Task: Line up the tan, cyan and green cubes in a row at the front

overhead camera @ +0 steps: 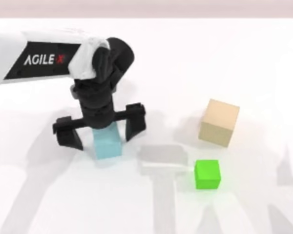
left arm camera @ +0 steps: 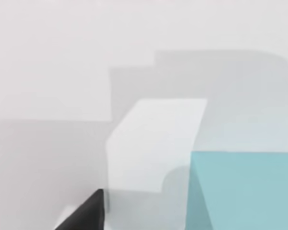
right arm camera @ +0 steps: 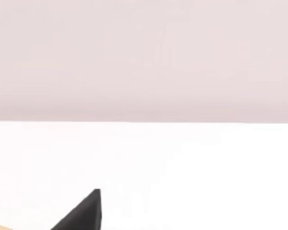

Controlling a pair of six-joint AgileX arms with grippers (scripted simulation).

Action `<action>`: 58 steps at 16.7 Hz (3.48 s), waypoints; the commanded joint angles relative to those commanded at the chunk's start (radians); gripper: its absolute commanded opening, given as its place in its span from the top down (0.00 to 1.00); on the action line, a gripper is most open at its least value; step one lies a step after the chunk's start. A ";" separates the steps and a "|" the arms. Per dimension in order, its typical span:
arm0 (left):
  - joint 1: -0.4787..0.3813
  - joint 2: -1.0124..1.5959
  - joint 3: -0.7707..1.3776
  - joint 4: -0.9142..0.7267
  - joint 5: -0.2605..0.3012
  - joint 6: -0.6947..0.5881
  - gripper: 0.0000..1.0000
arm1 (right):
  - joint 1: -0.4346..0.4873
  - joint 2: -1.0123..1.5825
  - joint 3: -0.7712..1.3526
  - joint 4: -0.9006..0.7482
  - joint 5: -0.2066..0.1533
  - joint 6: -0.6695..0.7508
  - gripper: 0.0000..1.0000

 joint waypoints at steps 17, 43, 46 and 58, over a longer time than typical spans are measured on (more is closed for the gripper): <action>0.000 0.000 0.000 0.000 0.000 0.000 1.00 | 0.000 0.000 0.000 0.000 0.000 0.000 0.00; -0.089 -0.071 0.240 -0.306 -0.015 -0.039 1.00 | 0.000 0.000 0.000 0.000 0.000 0.000 0.00; -0.213 -0.032 0.325 -0.357 -0.014 -0.090 1.00 | 0.000 0.000 0.000 0.000 0.000 0.000 0.00; -0.338 0.008 0.349 -0.329 -0.015 -0.140 1.00 | 0.000 0.000 0.000 0.000 0.000 0.000 0.00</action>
